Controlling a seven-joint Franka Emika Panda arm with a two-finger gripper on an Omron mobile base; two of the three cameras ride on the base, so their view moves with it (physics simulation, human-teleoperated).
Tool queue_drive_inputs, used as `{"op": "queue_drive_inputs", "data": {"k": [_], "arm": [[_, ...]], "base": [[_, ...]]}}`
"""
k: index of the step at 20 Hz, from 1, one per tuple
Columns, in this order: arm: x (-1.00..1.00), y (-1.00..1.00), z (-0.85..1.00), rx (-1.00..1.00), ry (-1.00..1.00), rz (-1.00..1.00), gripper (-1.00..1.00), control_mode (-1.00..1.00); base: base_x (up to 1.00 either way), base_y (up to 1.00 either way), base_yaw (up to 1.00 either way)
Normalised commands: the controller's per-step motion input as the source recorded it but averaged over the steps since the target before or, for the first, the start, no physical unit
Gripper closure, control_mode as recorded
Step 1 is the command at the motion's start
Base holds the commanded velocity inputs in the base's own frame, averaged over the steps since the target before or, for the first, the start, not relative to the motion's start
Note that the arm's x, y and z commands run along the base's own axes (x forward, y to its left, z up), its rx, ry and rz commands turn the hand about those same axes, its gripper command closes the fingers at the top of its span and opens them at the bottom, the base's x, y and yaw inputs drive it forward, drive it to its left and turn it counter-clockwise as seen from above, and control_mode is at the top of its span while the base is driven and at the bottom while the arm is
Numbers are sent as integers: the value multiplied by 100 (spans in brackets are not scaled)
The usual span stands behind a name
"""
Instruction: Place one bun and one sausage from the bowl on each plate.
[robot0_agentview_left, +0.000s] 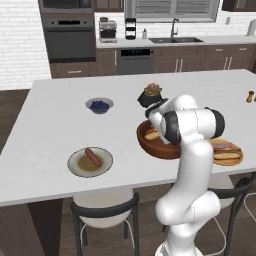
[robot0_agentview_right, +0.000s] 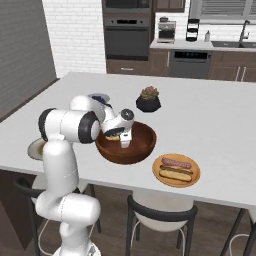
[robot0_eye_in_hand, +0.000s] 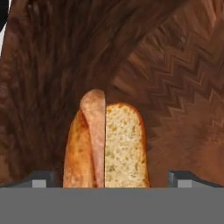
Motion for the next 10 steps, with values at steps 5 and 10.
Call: {"op": "queue_drive_inputs", "data": {"k": [5, 10], "arm": [[34, 0, -38, 0, 0, -2, -100, -100], [26, 0, -44, 0, 0, -3, 100, -100]], "base": [[0, 0, 0], [0, 0, 0]]}}
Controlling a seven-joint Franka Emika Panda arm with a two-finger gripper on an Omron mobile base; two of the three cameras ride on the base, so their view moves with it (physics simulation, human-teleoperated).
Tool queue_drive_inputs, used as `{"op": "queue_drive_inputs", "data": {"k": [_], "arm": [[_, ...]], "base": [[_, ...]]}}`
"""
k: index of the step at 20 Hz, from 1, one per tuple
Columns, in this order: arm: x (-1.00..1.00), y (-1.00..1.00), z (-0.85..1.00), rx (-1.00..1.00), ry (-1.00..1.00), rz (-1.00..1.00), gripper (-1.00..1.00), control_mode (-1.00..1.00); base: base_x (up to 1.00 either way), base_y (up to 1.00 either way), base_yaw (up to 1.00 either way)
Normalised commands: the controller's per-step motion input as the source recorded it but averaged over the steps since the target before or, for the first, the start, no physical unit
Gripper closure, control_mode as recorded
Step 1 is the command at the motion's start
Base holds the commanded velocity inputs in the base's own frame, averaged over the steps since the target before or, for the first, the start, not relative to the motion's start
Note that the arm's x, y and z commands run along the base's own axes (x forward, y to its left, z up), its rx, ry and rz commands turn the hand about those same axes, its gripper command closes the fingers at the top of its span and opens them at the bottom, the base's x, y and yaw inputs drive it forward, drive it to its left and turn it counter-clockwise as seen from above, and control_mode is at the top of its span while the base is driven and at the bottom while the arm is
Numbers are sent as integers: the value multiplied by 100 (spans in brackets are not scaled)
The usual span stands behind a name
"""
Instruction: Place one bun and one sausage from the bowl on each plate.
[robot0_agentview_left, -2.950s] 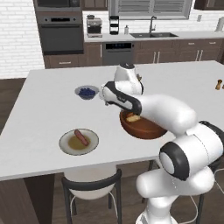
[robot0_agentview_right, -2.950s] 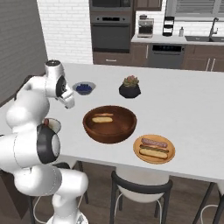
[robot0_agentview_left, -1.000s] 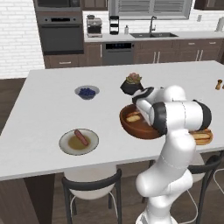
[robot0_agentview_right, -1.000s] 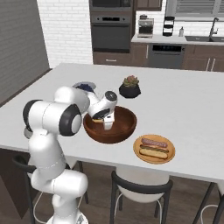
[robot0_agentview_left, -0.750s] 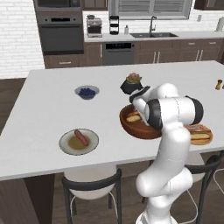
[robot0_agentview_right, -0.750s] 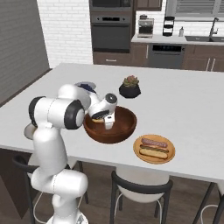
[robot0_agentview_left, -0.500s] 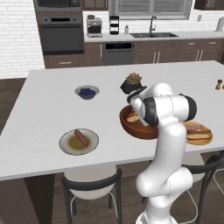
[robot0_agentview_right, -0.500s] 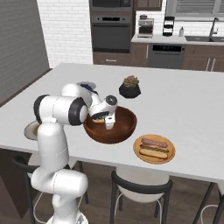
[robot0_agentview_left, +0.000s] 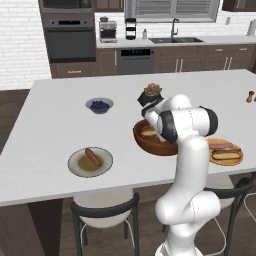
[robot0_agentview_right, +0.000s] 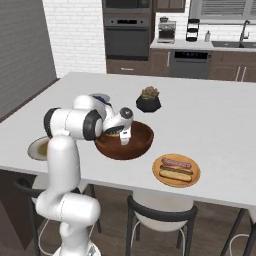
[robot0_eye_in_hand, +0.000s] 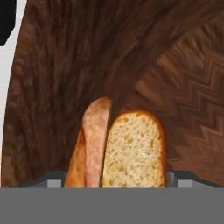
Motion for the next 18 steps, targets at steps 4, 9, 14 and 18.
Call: {"op": "queue_drive_inputs", "data": {"k": [4, 9, 14, 18], "arm": [[-9, 0, 15, 1, -8, -6, 100, -100], [-88, -21, 100, 11, -10, -9, 100, -100], [-100, 24, 100, 2, 4, -1, 100, -100], [-78, 97, 100, -1, 22, 7, 100, -100]], "base": [[0, 0, 0], [0, 0, 0], [0, 0, 0], [0, 0, 0]]}}
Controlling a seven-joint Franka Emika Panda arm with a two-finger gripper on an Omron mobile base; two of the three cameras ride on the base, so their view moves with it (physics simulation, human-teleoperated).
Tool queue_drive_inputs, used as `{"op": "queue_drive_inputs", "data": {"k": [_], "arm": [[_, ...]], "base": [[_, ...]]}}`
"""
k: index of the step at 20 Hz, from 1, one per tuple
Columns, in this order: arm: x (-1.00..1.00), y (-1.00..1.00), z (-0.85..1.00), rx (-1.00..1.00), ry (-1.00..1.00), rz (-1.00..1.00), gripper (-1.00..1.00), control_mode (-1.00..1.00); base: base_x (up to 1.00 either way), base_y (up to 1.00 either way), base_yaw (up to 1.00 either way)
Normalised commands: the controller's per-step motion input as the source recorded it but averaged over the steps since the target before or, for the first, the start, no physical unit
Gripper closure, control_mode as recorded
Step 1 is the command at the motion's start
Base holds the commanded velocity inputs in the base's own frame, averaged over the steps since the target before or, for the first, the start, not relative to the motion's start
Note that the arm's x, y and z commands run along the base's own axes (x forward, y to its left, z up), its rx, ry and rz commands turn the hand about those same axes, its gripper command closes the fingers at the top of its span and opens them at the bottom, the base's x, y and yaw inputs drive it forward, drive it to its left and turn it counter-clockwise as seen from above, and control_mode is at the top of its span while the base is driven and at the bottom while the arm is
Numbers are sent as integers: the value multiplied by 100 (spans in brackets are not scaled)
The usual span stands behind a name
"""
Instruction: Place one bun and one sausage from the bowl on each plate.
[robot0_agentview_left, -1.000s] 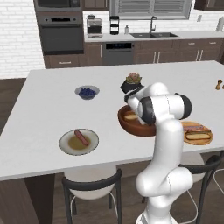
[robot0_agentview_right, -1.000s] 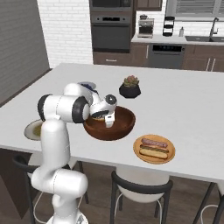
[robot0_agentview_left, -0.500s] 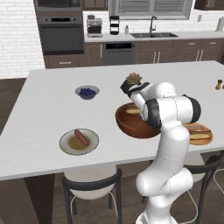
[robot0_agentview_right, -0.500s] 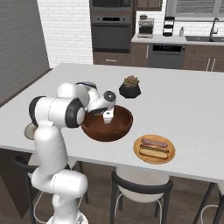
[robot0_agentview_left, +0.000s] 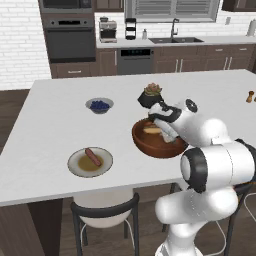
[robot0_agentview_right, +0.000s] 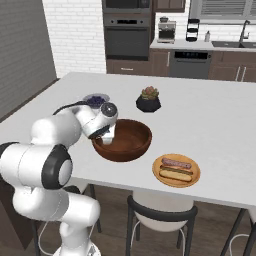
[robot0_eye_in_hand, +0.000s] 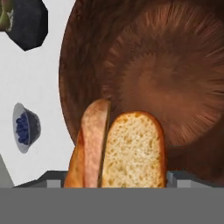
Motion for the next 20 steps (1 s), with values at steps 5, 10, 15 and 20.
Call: {"op": "queue_drive_inputs", "data": {"k": [5, 10, 15, 20], "arm": [[-26, 100, 100, -7, 30, 18, 100, -100], [-1, 100, 48, -8, 59, 20, 100, -100], [-5, 100, -79, -3, 44, 30, 100, -100], [0, 100, -92, -23, 14, 44, 100, -100]], "base": [[0, 0, 0], [0, 0, 0], [0, 0, 0], [0, 0, 0]]}}
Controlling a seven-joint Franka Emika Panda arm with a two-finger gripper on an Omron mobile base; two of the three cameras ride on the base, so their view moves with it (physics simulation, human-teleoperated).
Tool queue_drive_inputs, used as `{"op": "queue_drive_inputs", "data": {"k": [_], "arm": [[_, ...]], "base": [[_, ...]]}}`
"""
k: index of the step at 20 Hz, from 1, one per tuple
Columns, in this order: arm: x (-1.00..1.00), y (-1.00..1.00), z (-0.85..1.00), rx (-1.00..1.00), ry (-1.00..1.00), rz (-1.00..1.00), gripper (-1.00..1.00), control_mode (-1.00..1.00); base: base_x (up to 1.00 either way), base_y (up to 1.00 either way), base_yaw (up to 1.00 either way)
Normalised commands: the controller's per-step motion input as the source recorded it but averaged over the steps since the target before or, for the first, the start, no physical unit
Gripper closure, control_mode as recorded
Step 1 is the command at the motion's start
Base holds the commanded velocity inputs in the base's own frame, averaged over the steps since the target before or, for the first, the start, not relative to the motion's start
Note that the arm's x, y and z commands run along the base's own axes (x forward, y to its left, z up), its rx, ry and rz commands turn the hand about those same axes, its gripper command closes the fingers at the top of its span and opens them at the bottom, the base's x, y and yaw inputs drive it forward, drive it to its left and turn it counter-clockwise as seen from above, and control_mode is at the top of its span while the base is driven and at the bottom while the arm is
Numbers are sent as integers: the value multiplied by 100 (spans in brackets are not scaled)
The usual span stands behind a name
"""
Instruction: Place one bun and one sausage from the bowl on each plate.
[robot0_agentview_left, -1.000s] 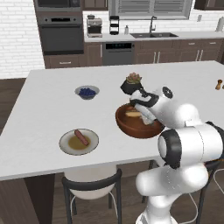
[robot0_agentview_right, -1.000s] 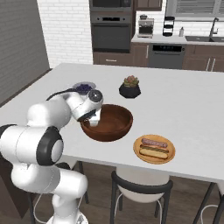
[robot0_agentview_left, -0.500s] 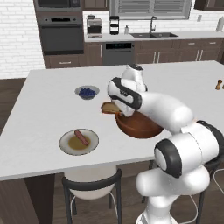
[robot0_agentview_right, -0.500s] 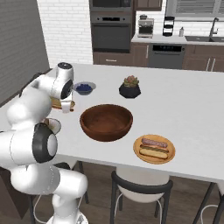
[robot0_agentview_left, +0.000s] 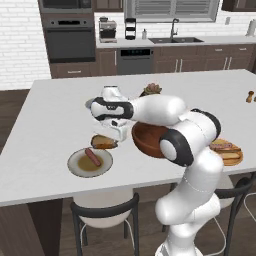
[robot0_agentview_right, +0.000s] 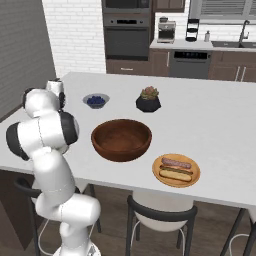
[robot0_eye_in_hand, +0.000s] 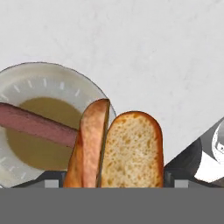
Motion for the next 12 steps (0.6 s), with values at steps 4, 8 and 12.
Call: {"op": "queue_drive_inputs", "data": {"k": [4, 8, 12], "arm": [[0, 90, -49, -35, 0, 34, 100, -100], [26, 75, -43, -26, -2, 11, 100, -100], [51, 30, -5, -15, -12, 0, 100, -100]], "base": [[0, 0, 0], [0, 0, 0], [0, 0, 0]]}}
